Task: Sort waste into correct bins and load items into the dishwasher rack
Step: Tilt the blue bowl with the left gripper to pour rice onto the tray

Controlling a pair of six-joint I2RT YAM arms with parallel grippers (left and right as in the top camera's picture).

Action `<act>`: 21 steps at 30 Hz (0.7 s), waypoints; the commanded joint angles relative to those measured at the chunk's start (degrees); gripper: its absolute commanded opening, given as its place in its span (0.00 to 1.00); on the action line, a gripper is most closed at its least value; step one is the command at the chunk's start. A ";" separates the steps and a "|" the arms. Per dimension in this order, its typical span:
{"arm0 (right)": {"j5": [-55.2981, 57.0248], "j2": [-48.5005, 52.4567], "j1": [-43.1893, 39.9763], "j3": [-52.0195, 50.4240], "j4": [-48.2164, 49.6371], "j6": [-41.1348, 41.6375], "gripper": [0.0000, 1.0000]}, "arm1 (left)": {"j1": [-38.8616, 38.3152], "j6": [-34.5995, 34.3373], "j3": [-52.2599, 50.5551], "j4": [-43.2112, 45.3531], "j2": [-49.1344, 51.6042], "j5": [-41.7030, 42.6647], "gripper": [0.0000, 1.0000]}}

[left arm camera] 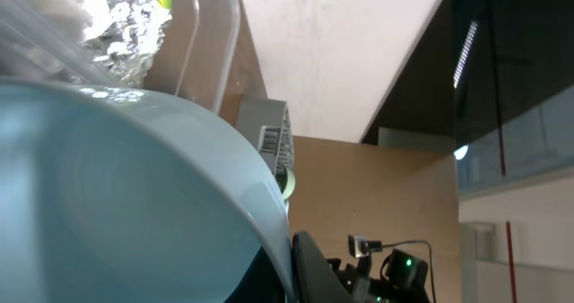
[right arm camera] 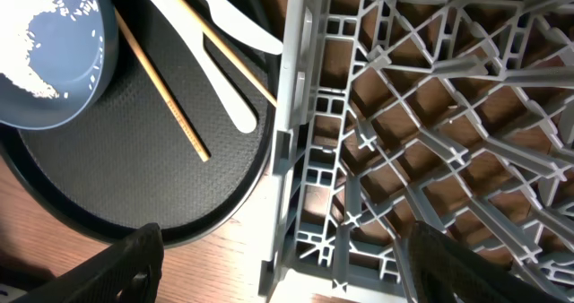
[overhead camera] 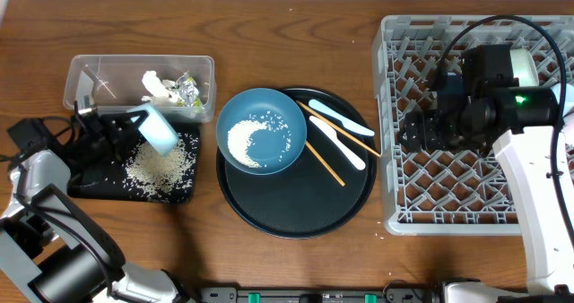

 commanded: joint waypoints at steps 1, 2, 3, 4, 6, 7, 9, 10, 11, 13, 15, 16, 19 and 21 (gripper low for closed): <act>0.13 -0.52 0.87 0.11 -0.02 -0.70 0.82 | 0.31 1.66 0.26 0.50 -0.96 2.58 0.06; 0.13 -0.52 0.87 0.11 0.02 -0.70 0.82 | 0.31 1.66 0.26 0.44 -0.96 1.70 0.06; 0.13 -0.52 0.87 0.11 0.11 -0.68 0.82 | 0.28 1.68 0.26 0.48 -0.96 1.64 0.06; 0.13 -0.52 0.87 0.11 0.11 -0.68 0.82 | 0.20 1.66 0.26 0.46 -0.98 1.79 0.06; 0.13 -0.52 0.87 0.11 0.11 -0.70 0.82 | -0.20 1.99 0.26 0.48 -1.29 1.90 0.06; 0.13 -0.52 0.87 0.11 0.11 -0.70 0.82 | -0.37 2.19 0.26 0.50 -1.68 1.84 0.06; 0.13 -0.52 0.87 0.11 0.09 -0.70 0.82 | -0.94 3.04 0.26 0.46 -3.13 0.74 0.06; 0.13 -0.52 0.87 0.11 0.11 -0.70 0.82 | -1.36 3.21 0.26 0.48 -4.42 -0.59 0.06; 0.13 -0.52 0.87 0.11 0.13 -0.70 0.82 | -1.62 3.21 0.26 0.46 -5.49 -1.86 0.06; 0.15 -0.52 0.87 0.11 0.22 -0.72 0.83 | -2.58 3.17 0.26 0.44 -8.92 -6.40 0.06; 0.15 -0.52 0.87 0.11 0.22 -0.72 0.83 | -3.82 3.17 0.26 0.15 -12.70 -11.04 0.06; 0.15 -0.52 0.87 0.11 0.22 -0.72 0.82 | -4.70 3.17 0.26 -0.26 -14.84 -13.55 0.06; 0.15 -0.52 0.87 0.11 0.39 -0.70 0.83 | -8.20 3.21 0.26 -3.28 -20.90 -21.62 0.06; 0.15 -0.52 0.87 0.11 0.66 -0.70 0.83 | -11.93 3.52 0.26 -6.12 -24.50 -27.26 0.06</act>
